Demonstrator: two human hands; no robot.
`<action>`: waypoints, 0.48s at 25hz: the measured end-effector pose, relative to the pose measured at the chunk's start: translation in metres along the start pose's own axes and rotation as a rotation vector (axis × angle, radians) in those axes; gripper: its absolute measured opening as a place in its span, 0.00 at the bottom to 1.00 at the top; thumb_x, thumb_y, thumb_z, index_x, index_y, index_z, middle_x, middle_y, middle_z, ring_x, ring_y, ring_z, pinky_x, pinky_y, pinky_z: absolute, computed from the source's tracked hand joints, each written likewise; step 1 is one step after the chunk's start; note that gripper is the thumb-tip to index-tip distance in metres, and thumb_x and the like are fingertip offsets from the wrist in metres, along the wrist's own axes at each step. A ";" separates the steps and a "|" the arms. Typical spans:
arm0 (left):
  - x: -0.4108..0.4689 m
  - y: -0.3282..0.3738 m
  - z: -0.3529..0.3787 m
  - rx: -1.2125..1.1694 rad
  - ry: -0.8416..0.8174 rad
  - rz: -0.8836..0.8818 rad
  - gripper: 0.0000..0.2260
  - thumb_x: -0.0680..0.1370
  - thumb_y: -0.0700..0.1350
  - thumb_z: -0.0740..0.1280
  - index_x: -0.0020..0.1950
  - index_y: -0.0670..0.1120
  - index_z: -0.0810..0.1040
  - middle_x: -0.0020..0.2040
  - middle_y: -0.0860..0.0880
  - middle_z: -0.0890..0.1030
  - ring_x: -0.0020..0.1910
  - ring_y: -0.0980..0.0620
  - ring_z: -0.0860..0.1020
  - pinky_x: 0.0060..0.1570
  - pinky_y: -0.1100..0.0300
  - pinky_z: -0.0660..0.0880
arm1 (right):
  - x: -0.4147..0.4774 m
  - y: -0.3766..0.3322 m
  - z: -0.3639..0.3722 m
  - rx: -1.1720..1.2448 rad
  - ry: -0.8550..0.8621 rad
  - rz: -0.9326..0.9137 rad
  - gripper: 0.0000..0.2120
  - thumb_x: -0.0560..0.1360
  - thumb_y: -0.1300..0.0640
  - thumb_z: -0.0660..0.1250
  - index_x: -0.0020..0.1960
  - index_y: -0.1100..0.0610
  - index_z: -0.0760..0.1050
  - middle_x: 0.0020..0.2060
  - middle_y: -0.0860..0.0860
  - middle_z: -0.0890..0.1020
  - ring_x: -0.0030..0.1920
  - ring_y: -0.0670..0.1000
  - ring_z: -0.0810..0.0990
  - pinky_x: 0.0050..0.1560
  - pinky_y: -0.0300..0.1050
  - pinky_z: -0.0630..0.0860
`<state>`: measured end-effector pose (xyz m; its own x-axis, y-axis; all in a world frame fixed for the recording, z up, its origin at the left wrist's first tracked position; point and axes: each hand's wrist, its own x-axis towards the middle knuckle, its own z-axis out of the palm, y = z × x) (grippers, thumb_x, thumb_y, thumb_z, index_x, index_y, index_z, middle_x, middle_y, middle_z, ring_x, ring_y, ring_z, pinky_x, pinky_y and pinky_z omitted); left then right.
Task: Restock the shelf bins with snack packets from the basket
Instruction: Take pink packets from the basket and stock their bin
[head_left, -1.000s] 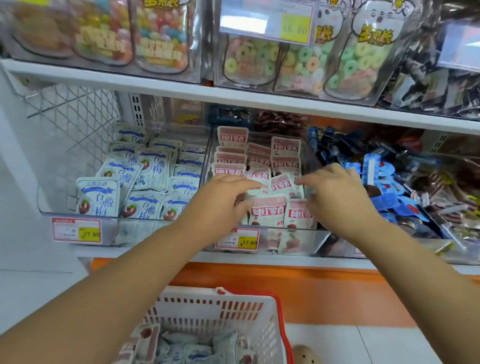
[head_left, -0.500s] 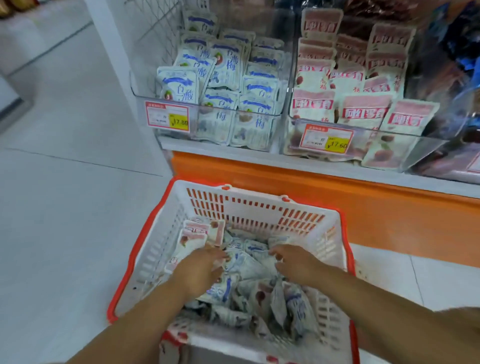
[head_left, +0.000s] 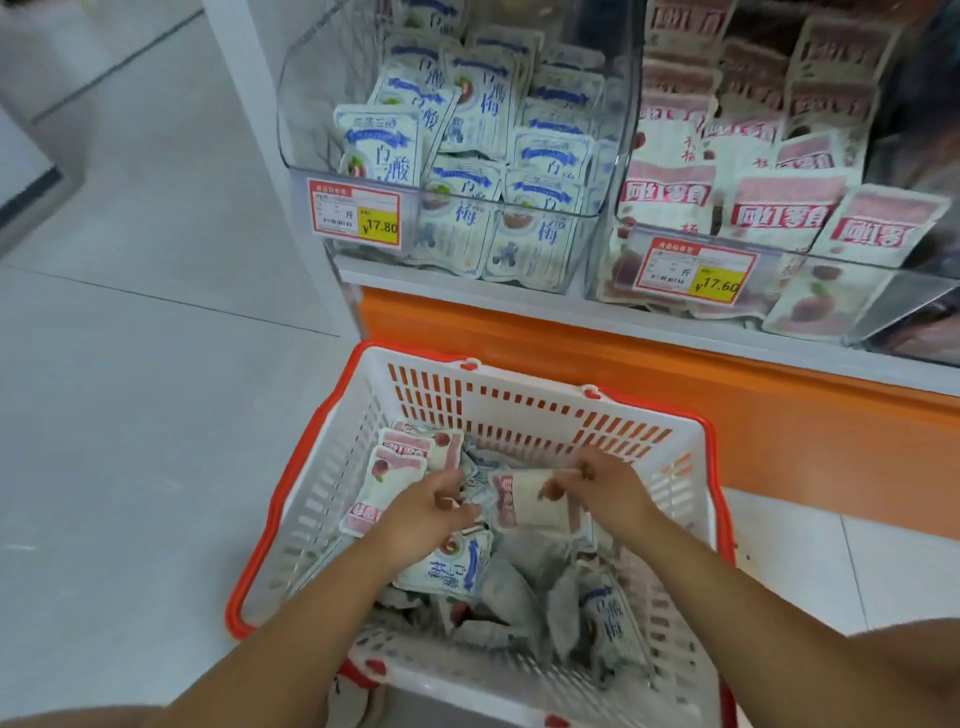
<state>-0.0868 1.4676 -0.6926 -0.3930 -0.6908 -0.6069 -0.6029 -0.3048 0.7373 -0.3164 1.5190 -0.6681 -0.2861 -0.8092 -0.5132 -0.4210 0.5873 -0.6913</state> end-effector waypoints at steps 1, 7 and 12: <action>-0.004 0.005 0.003 -0.101 -0.015 -0.015 0.29 0.74 0.53 0.73 0.73 0.51 0.68 0.66 0.52 0.76 0.60 0.53 0.77 0.47 0.67 0.77 | -0.007 -0.009 -0.010 0.198 0.005 0.001 0.08 0.78 0.60 0.66 0.41 0.59 0.77 0.40 0.54 0.86 0.38 0.54 0.82 0.30 0.35 0.73; -0.023 0.048 0.022 -0.741 -0.107 -0.006 0.13 0.75 0.44 0.70 0.59 0.43 0.78 0.54 0.45 0.85 0.53 0.48 0.83 0.53 0.54 0.80 | -0.042 -0.019 -0.026 0.868 -0.152 -0.042 0.08 0.74 0.65 0.67 0.37 0.59 0.75 0.43 0.60 0.84 0.39 0.61 0.83 0.39 0.48 0.80; -0.037 0.074 0.022 -0.756 -0.121 0.046 0.12 0.78 0.40 0.67 0.61 0.43 0.78 0.55 0.43 0.84 0.54 0.44 0.83 0.49 0.55 0.81 | -0.059 -0.020 -0.044 0.828 -0.216 -0.043 0.11 0.73 0.67 0.70 0.55 0.62 0.77 0.46 0.60 0.84 0.42 0.58 0.84 0.40 0.45 0.81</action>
<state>-0.1321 1.4852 -0.6223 -0.5056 -0.6507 -0.5666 0.0380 -0.6728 0.7388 -0.3292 1.5540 -0.6022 -0.0786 -0.8592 -0.5055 0.3603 0.4483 -0.8180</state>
